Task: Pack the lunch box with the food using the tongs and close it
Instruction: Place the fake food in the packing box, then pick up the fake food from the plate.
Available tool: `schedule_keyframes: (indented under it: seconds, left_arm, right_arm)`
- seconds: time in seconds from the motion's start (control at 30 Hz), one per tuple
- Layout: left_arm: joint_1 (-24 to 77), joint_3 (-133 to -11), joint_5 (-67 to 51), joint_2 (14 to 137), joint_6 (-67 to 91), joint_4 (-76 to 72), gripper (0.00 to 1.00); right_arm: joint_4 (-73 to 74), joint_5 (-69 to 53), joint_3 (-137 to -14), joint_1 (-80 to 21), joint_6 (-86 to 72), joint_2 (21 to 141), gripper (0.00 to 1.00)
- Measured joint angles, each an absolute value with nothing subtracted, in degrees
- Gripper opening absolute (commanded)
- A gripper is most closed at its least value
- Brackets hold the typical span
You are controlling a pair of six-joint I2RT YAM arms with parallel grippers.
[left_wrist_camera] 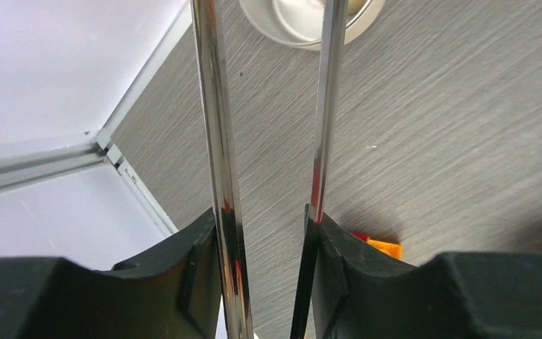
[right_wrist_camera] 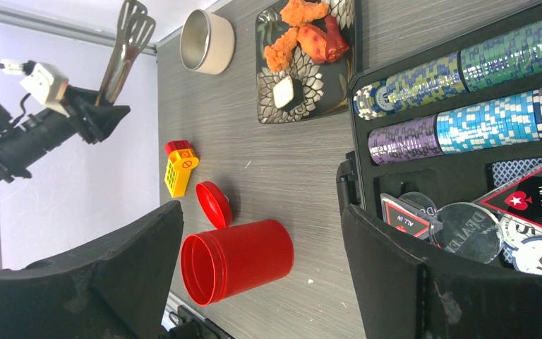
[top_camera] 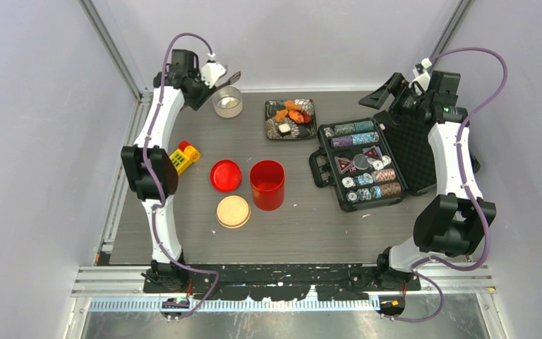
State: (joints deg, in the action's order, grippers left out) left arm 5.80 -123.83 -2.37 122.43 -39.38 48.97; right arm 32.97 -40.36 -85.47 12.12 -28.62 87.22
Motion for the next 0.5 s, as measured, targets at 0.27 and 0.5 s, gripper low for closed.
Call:
schedule_keyframes:
  seconds: [0.27, 0.5]
  left_arm:
    - [8.95, -119.70, -10.92, 116.36, -40.99, 51.88, 0.46]
    - [14.48, -112.38, -14.61, 115.35, -44.05, 54.78, 0.46]
  right_arm:
    - [32.95, -40.34, -85.47, 12.12, -28.62, 87.22, 0.87]
    - [32.93, -40.34, -85.27, 12.12, -28.62, 86.98, 0.87]
